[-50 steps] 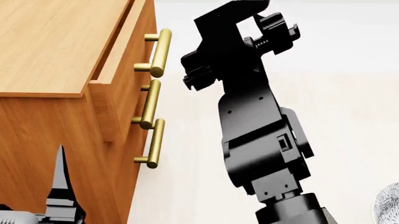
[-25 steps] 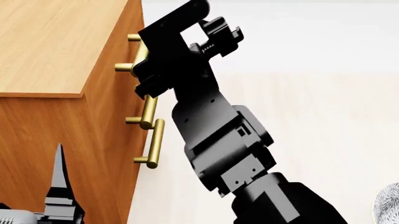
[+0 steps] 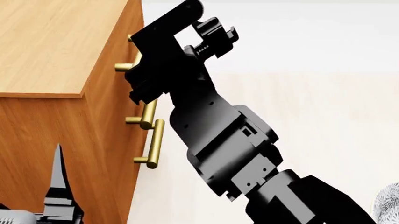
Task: Close the top drawer of the cabinet and put the bowl on top of it.
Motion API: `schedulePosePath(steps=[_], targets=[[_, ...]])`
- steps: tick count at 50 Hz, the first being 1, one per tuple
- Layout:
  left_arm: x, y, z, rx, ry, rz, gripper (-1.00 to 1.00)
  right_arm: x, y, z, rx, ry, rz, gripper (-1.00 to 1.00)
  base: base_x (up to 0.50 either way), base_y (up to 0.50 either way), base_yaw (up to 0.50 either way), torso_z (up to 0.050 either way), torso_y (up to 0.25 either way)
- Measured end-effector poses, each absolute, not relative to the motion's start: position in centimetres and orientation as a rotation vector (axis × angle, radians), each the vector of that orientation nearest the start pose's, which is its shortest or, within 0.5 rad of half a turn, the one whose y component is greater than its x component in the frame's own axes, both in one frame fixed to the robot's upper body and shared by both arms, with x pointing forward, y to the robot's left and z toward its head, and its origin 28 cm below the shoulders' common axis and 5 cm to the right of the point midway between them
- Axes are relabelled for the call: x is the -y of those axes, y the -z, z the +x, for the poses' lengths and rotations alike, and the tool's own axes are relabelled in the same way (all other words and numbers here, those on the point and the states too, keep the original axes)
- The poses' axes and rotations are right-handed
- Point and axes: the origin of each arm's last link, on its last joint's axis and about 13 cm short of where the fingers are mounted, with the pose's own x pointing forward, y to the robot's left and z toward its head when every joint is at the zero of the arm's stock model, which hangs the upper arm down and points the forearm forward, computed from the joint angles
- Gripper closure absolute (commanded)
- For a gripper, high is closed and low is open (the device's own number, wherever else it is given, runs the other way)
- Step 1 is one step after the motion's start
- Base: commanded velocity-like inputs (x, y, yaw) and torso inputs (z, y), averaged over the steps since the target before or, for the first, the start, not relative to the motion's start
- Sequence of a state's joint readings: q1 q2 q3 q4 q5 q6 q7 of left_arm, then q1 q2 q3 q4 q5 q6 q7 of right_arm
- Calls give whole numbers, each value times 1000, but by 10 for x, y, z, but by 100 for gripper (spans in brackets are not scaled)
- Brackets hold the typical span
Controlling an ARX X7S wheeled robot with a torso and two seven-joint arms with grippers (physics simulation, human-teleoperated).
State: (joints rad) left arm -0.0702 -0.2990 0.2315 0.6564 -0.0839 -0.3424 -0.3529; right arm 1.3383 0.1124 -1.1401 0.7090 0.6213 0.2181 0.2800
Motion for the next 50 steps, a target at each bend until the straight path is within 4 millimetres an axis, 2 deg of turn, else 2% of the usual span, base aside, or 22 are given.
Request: schedulePosePath(steps=[11, 32, 42, 50], targets=[[-205, -132, 198, 356, -47, 134, -100, 34, -224, 401, 155, -265, -508, -100, 0, 0, 0, 0, 0], [-206, -132, 198, 355, -49, 133, -100, 81, -246, 387, 151, -147, -581, -100, 0, 0, 0, 0, 0], [-208, -130, 200, 348, -53, 133, -100, 111, -264, 362, 138, -78, -693, -100, 0, 0, 0, 0, 0], [-210, -128, 201, 345, -58, 134, -100, 136, -265, 332, 108, -48, -783, -100, 0, 0, 0, 0, 0]])
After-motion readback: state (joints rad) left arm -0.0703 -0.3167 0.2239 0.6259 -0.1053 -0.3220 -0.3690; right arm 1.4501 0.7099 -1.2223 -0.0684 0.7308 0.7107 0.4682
